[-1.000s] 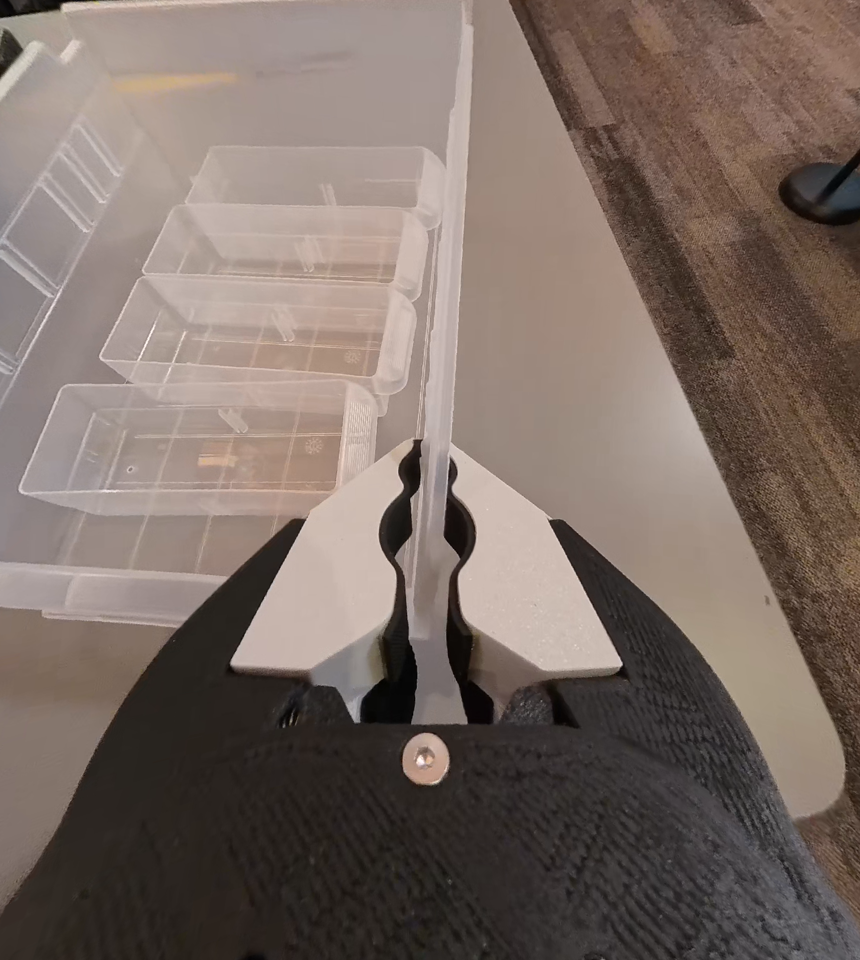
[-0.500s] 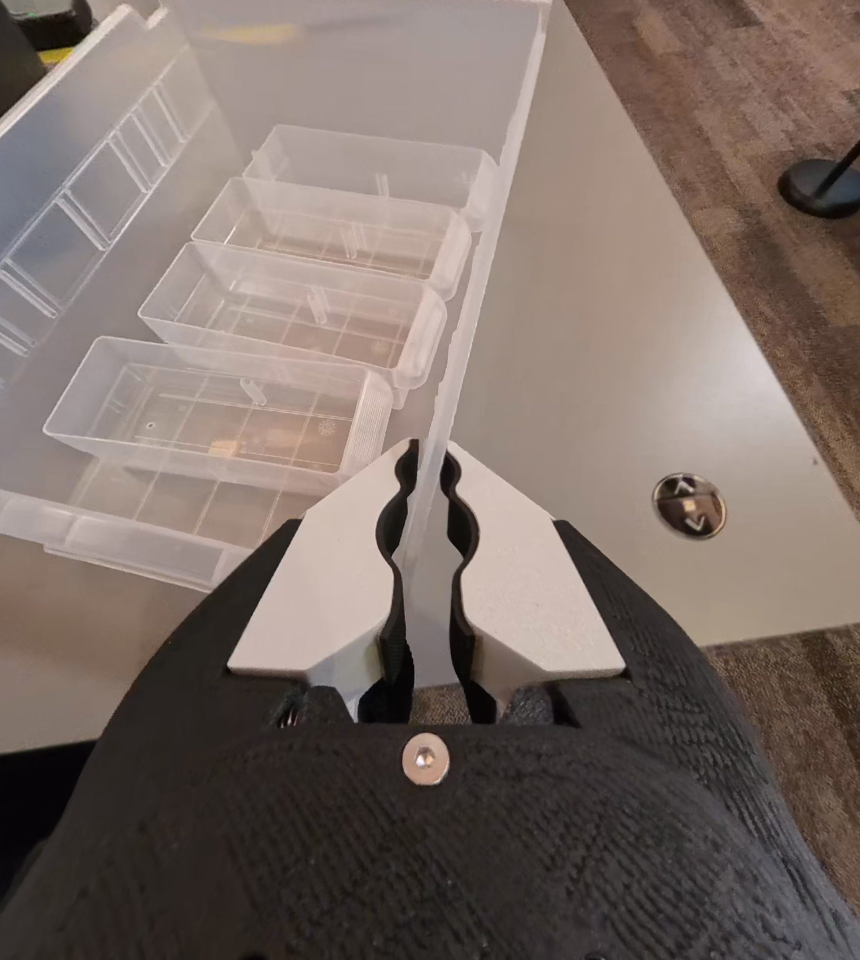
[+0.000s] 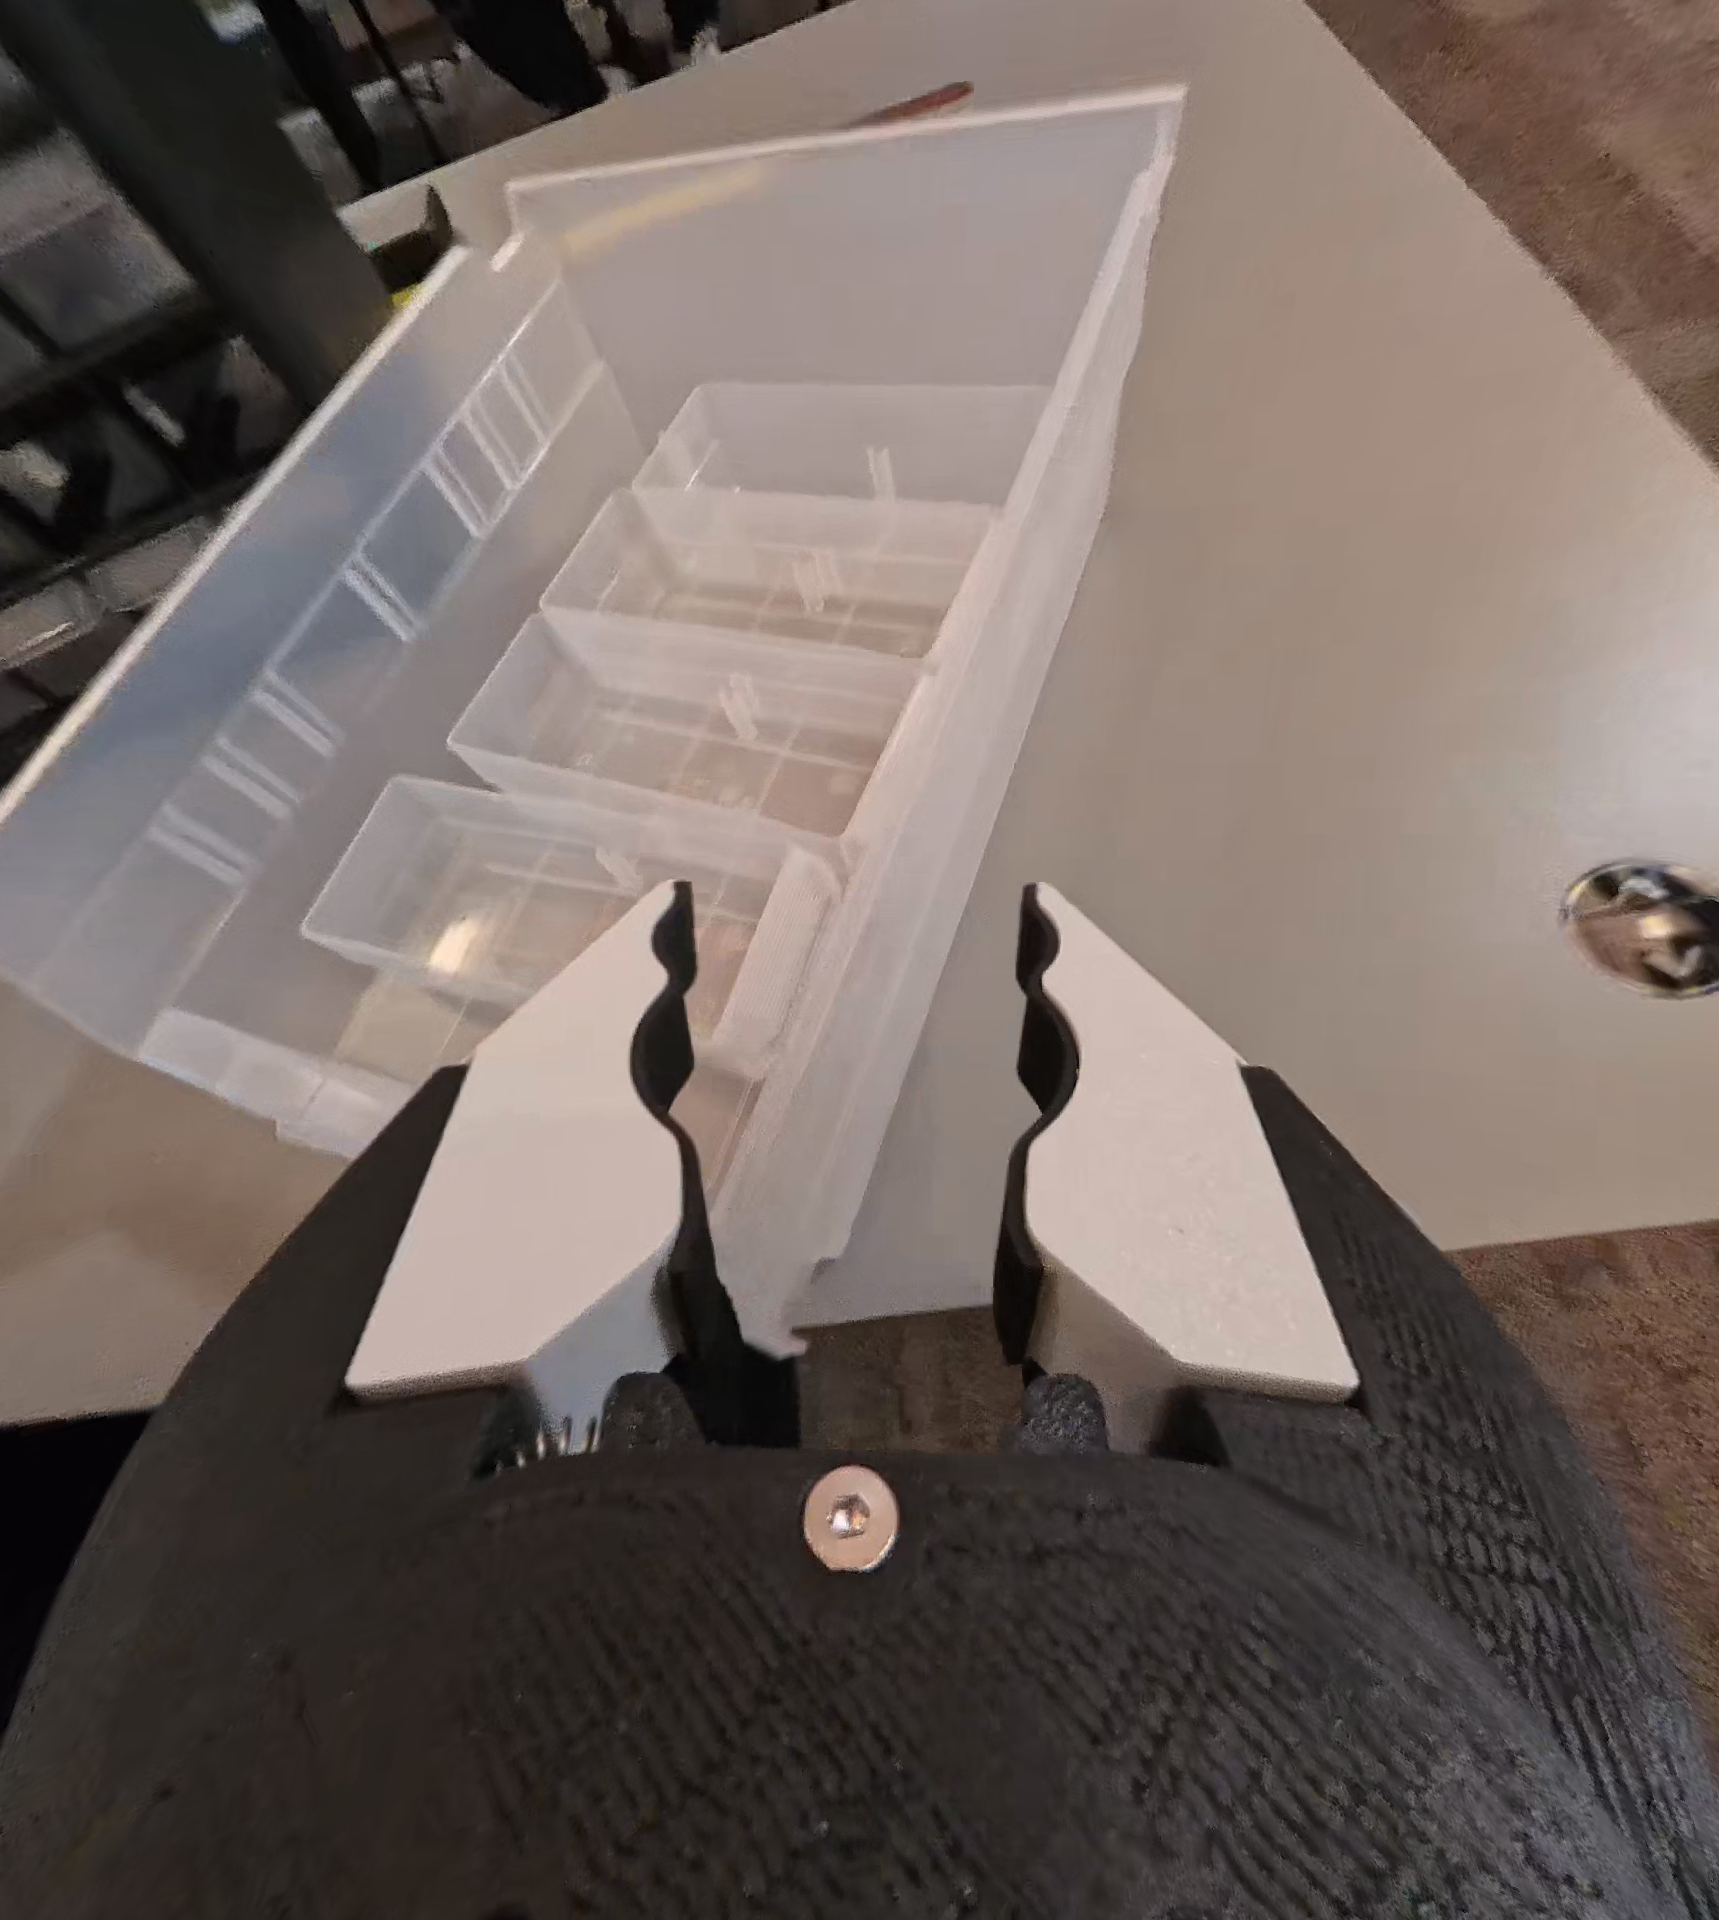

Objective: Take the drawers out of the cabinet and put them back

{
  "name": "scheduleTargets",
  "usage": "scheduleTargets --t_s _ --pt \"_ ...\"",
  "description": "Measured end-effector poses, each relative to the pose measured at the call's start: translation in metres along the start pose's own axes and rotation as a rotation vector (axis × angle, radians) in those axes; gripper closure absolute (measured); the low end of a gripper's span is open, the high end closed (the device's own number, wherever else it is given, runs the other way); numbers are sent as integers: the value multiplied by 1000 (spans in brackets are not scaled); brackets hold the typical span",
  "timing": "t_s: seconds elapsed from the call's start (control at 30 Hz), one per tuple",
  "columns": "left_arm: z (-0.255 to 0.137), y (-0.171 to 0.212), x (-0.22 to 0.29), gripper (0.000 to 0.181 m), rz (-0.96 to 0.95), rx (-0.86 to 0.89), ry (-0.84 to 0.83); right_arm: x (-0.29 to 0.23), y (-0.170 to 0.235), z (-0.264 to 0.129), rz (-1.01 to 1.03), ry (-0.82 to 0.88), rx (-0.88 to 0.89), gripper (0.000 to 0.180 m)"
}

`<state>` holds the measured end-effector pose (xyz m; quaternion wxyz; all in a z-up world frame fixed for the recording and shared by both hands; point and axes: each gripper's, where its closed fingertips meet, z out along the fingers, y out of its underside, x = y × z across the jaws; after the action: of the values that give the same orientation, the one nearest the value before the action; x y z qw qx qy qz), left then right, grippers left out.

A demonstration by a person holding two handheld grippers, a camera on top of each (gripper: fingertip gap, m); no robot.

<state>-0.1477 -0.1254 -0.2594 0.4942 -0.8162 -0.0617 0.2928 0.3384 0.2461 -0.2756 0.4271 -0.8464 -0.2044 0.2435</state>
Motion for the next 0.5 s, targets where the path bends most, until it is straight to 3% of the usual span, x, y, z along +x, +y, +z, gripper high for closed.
scheduleTargets --t_s 0.13,0.3,0.5 --pt "-2 3 3 175 16 -1 18 14 2 17 -54 90 -170 118" --pt "-4 9 3 174 -45 -1 54 20 4 28 -94 68 -328 163" --pt "-11 7 -1 175 -2 14 34 43 -3 30 -193 68 -385 175"
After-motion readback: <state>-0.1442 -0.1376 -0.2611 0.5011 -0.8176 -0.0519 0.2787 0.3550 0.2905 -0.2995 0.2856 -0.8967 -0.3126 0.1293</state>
